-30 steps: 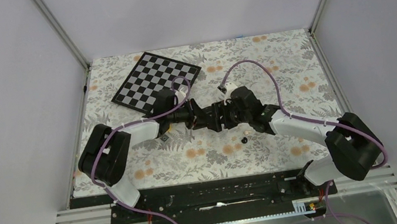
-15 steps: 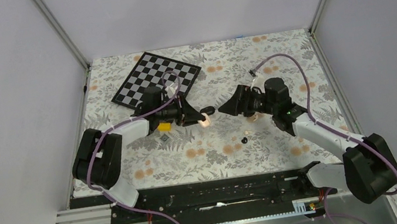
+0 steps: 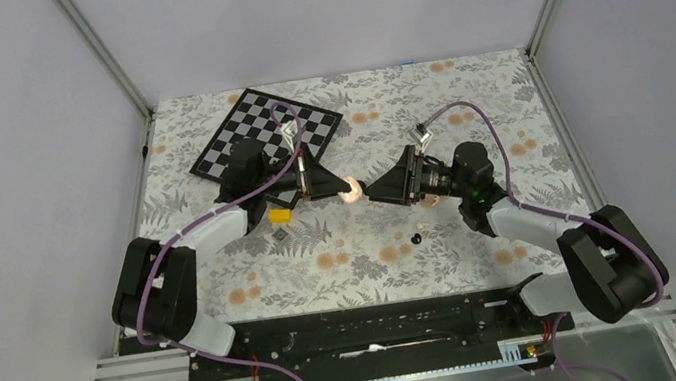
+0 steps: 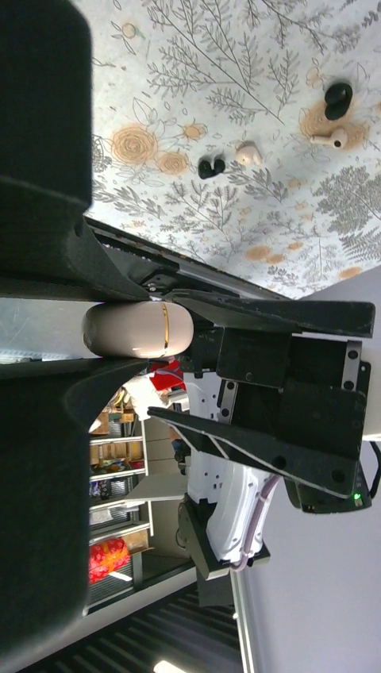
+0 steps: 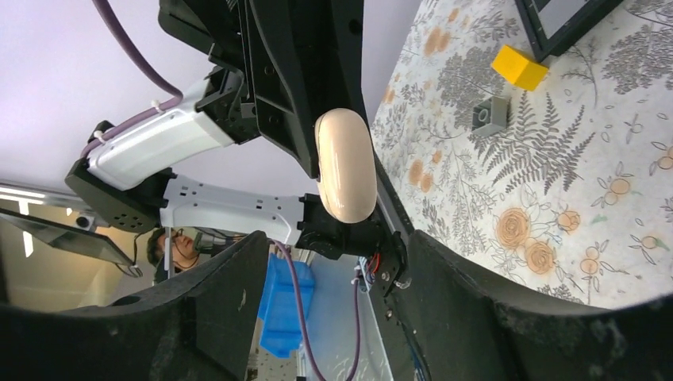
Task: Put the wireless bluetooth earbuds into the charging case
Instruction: Pick up the charging case at the center of the board, then open the charging case.
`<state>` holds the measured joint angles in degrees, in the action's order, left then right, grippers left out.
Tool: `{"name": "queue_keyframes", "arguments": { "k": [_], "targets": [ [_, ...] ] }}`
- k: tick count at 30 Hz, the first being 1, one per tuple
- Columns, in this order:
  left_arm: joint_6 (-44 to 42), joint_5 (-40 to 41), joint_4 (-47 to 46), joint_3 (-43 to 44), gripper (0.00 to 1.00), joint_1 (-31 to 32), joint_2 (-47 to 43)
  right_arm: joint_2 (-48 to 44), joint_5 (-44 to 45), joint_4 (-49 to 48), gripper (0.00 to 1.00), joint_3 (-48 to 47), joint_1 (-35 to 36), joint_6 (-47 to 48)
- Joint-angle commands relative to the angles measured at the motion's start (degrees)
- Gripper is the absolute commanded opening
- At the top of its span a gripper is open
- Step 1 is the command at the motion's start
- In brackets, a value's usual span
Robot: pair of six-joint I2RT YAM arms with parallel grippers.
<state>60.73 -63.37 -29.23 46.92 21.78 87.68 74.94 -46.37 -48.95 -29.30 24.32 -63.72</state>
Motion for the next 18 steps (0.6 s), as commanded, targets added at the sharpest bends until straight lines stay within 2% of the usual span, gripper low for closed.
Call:
{"name": "queue_keyframes", "arguments": {
  "k": [1, 18],
  "targets": [
    [6.1, -3.0, -12.4, -1.0, 0.00, 0.0, -2.0, 1.8, -3.4, -7.2, 0.70, -2.5, 1.1, -3.1],
    [7.0, -3.4, -13.2, -1.1, 0.00, 1.0, -2.6, 6.7, -1.9, -17.7, 0.50, -4.7, 2.4, -9.4]
  ]
}}
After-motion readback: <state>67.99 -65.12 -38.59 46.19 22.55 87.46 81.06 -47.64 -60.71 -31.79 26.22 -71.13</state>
